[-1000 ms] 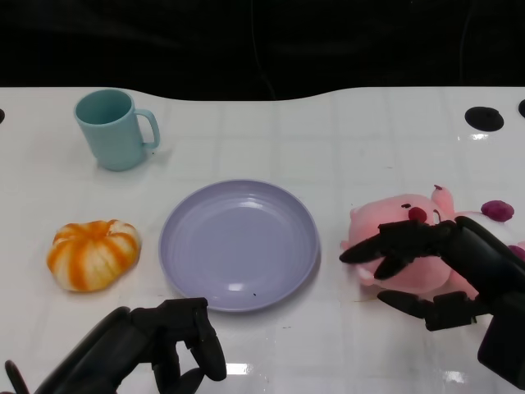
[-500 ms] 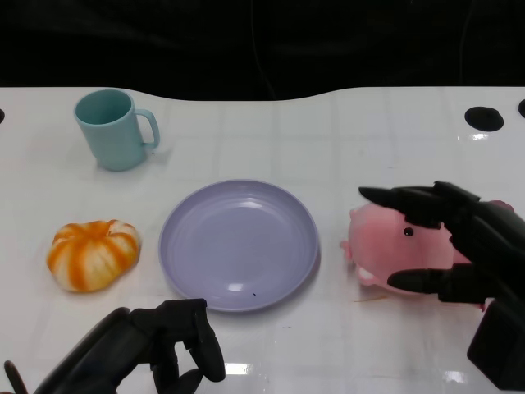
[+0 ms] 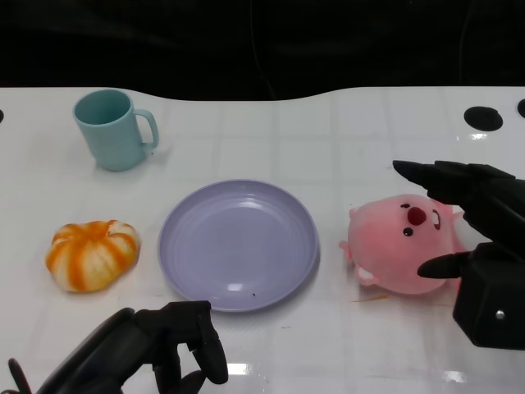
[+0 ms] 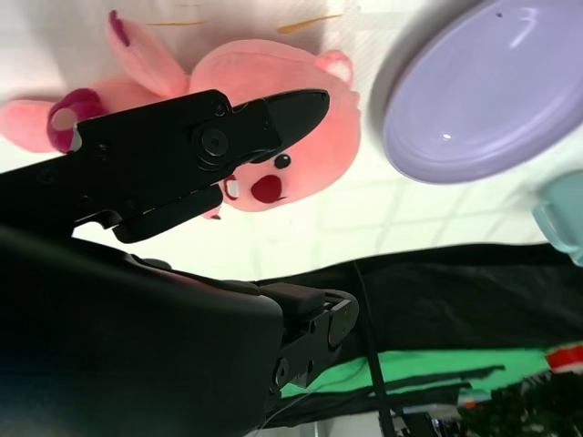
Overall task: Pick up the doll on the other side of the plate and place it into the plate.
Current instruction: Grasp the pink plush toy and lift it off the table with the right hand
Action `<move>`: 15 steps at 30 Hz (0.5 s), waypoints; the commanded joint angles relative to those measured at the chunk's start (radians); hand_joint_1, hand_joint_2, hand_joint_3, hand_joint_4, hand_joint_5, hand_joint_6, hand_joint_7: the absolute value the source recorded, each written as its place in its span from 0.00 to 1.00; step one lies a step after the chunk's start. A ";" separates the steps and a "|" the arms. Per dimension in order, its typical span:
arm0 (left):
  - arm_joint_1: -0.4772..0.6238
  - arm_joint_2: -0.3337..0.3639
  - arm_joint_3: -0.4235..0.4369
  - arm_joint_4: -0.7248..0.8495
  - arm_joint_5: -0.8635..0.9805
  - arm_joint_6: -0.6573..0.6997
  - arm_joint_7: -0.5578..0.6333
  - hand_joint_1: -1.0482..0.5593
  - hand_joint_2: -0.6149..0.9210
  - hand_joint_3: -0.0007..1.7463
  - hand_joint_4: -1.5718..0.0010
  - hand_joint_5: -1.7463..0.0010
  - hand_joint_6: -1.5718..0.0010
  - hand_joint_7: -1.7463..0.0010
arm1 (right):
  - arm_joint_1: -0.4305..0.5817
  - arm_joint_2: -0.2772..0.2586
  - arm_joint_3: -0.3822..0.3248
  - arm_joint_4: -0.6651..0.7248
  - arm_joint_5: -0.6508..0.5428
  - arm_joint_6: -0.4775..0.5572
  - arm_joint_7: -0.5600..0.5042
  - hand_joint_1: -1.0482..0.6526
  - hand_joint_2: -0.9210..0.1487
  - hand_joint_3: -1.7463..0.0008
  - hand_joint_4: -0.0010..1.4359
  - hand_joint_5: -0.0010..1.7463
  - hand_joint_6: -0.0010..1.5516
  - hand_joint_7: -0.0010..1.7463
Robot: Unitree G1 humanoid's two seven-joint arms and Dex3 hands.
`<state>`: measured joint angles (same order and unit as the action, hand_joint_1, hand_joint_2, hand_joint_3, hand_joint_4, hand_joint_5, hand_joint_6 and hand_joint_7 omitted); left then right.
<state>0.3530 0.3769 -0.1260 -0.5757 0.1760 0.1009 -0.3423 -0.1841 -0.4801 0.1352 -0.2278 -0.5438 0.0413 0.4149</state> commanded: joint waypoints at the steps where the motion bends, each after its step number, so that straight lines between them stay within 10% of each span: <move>1: 0.000 0.012 0.001 -0.014 0.012 0.018 -0.008 0.55 0.75 0.67 0.58 0.00 0.59 0.18 | -0.045 -0.036 0.026 0.015 -0.033 0.018 0.033 0.23 0.08 1.00 0.00 0.05 0.05 0.00; 15: 0.009 0.009 0.002 -0.032 0.004 0.026 -0.009 0.55 0.76 0.66 0.58 0.00 0.59 0.18 | -0.218 -0.019 0.149 0.303 -0.085 -0.005 0.038 0.18 0.04 0.99 0.01 0.07 0.07 0.01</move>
<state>0.3601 0.3786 -0.1256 -0.5922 0.1831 0.1188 -0.3424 -0.3765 -0.5003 0.2745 0.0434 -0.6208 0.0405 0.4638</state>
